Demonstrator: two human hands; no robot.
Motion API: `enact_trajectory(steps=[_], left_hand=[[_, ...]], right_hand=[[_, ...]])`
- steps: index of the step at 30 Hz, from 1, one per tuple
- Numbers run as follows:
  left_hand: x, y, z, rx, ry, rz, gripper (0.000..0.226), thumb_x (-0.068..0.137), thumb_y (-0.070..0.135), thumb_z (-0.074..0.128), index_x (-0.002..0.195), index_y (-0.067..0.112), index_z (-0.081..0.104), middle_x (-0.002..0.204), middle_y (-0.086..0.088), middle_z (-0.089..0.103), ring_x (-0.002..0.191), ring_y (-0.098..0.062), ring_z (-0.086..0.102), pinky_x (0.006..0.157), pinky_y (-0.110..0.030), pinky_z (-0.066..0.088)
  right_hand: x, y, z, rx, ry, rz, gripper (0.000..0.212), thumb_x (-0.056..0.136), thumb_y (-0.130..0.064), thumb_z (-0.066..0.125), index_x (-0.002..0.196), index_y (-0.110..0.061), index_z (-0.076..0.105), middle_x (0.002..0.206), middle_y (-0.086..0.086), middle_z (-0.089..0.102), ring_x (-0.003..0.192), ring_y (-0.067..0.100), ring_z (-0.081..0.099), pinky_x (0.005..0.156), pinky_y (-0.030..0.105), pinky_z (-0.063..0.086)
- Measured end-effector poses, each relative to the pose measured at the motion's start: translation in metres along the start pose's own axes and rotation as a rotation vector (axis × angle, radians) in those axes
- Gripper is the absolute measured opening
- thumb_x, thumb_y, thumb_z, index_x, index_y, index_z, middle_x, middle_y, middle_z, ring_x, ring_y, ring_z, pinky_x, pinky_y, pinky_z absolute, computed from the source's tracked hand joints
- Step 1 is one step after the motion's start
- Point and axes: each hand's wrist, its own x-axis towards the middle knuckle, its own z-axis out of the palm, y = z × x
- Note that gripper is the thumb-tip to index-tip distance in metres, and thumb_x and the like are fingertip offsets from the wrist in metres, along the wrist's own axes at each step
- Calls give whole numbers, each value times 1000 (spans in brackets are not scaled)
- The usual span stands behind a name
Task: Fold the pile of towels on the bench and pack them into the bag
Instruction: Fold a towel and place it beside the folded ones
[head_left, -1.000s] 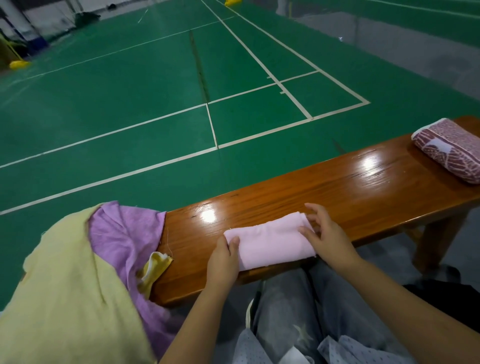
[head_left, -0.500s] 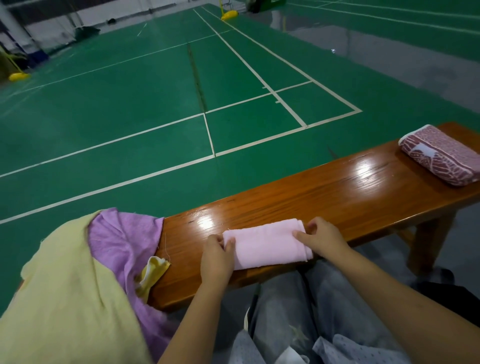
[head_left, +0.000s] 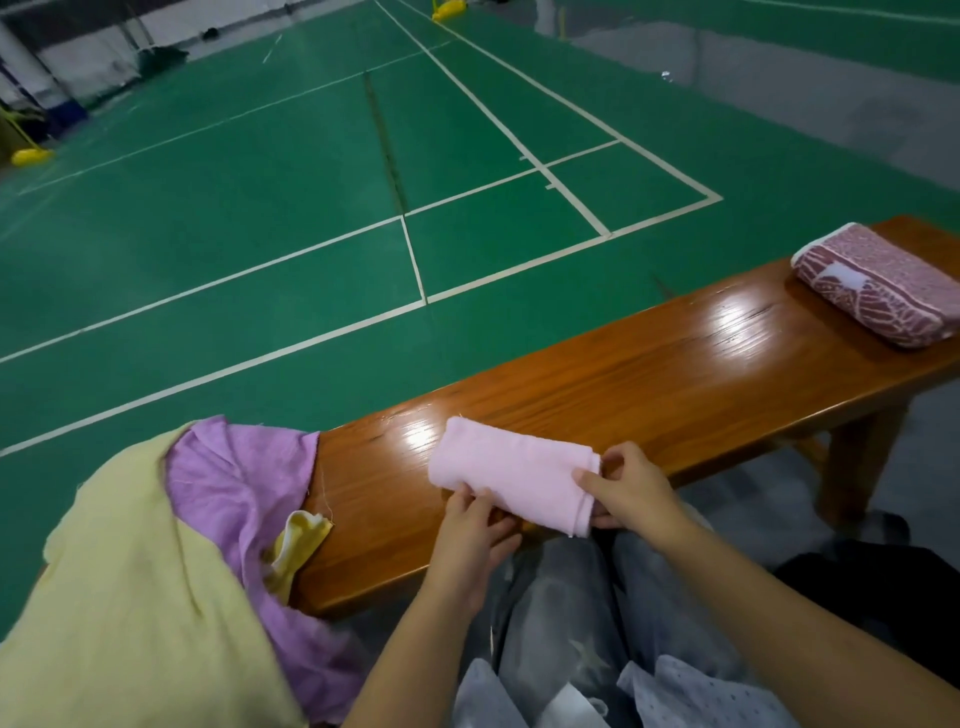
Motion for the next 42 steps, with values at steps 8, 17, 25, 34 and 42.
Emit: enact_trajectory(steps=[8,17,25,34,42], left_hand=[[30,27,75,190,-216,-27,59,103,26,43,154,25,14,147,-8,39,123,-31,51,94,-40,51],[70,40,202,320,-387,-100,61,99,50,37,150,20,20,147,-6,40,127,-29,50,104,-42,46],[98,55,298,465,-464,-113,63,98,56,32,147,18,25,147,-7,41,122,-31,54,96,-42,49],[108,60,355,528,-492,-108,67,99,59,26,146,12,29,143,-11,45,115,-29,54,93,-42,50],[104,46,348,180,-606,-204,70,94,62,33,152,26,20,155,-7,32,133,-36,43,107,-48,40]], right_hand=[[27,5,-57,166,167,31,50,86,-22,70,126,-8,44,122,15,54,100,29,59,54,29,55],[55,21,-150,305,471,68,52,86,-31,69,128,-14,43,117,5,52,93,18,54,54,22,48],[89,25,-220,500,647,62,40,85,-22,70,118,-13,48,111,5,55,82,15,61,58,28,55],[95,25,-248,507,667,29,38,86,-20,69,114,-16,43,106,6,56,89,21,65,57,26,56],[70,25,-242,365,648,18,53,87,-24,65,134,-19,39,116,7,59,97,21,62,75,34,56]])
